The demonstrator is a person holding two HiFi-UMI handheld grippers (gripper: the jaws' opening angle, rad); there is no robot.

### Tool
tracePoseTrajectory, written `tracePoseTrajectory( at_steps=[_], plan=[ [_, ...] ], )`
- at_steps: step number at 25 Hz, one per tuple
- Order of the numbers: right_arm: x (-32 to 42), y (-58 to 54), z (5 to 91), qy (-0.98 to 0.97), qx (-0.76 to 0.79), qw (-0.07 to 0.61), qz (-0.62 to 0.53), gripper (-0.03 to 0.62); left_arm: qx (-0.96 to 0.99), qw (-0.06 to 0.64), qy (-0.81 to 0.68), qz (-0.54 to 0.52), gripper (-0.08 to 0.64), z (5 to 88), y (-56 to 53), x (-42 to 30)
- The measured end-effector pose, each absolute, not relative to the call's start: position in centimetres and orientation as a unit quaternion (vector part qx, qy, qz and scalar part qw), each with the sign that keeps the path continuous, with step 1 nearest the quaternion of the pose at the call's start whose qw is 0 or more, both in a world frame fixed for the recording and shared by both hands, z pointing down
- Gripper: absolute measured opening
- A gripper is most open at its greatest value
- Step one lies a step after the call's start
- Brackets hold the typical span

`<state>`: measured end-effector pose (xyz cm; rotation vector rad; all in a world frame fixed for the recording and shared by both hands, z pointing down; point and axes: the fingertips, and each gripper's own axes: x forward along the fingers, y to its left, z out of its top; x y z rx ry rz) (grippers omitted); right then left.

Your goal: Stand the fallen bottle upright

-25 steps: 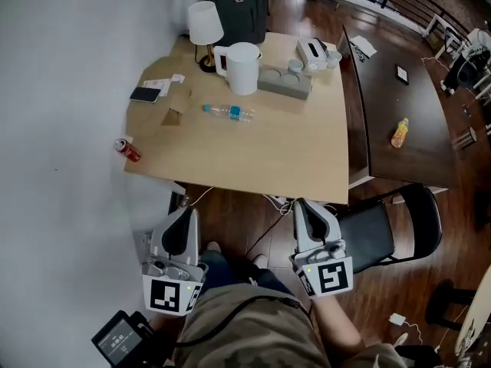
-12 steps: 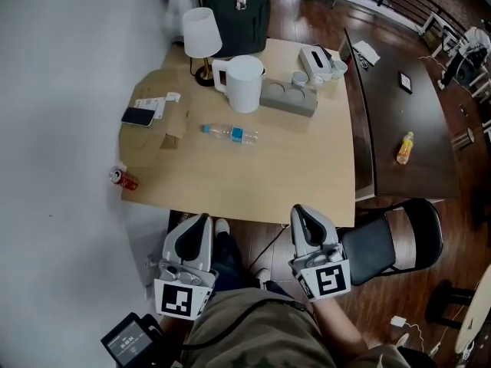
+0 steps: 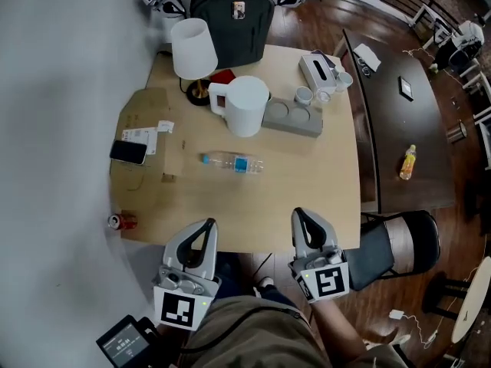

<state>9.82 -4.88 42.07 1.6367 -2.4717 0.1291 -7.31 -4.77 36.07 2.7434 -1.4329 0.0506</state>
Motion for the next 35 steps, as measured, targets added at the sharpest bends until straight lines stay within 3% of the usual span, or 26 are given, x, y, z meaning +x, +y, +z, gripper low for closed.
tracePoseTrajectory(
  at_steps=[17,22,26,27,28,29,35],
  plan=[
    [9.9,-16.5,43.2,-0.829,0.549,0.097,0.051,0.005,0.891,0.058,-0.451,0.022,0.005,38.3,-14.6,-6.6],
    [8.4,-19.0,45.7,-0.862,0.472,0.172,0.063,0.006,0.877,0.058,-0.476,0.018,0.005,38.2,-16.6,-5.9],
    [4.9,-19.6,53.7,-0.886,0.335,0.316,0.058,0.009,0.878,0.044,-0.476,0.007,0.005,37.8,-17.7,-4.3],
    [4.0,-19.4,56.2,-0.882,0.293,0.365,0.062,0.074,0.878,0.043,-0.476,0.007,0.005,37.9,-17.7,-3.9],
    [3.1,-19.2,58.7,-0.874,0.252,0.410,0.061,0.202,0.879,0.042,-0.475,0.008,0.005,38.0,-17.7,-3.5],
    [2.4,-19.2,61.1,-0.865,0.216,0.449,0.055,0.257,0.880,0.040,-0.474,0.007,0.005,38.1,-17.8,-3.2],
    [-1.2,-21.1,71.3,-0.827,0.091,0.555,0.019,0.293,0.873,0.032,-0.486,0.018,0.005,38.4,-19.0,-3.2]
  ],
)
